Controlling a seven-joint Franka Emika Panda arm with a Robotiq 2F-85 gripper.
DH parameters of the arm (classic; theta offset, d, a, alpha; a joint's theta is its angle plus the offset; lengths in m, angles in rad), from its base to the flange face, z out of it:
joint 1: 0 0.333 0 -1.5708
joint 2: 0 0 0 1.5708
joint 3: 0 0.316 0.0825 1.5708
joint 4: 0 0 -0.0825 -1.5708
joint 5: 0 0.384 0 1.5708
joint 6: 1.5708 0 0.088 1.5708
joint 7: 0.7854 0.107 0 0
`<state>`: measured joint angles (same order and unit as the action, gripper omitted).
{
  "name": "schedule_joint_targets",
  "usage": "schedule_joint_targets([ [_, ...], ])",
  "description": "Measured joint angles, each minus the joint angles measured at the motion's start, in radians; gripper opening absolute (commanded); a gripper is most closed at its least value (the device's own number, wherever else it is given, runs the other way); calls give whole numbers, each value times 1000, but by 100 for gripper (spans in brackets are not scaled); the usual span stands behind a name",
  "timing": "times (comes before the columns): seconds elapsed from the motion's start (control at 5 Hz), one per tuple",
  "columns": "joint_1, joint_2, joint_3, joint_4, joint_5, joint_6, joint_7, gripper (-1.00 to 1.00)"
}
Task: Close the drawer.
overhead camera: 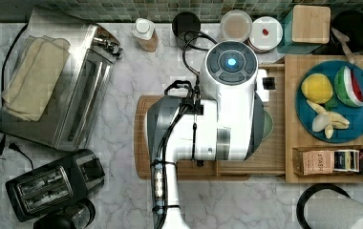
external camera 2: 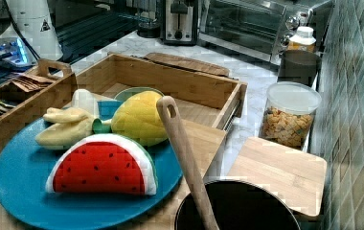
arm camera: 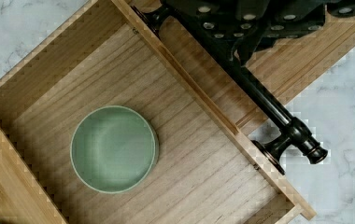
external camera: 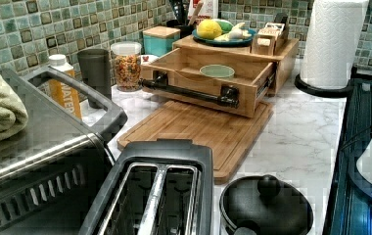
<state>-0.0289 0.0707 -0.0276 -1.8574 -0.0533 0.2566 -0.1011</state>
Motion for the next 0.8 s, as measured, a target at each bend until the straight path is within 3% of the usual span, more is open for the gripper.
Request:
schedule_joint_targets([
  [0.4,-1,4,-2,-9,-10,6,0,-100],
  [0.8,-5,-7,0,-90,-10,150,-2,-100],
])
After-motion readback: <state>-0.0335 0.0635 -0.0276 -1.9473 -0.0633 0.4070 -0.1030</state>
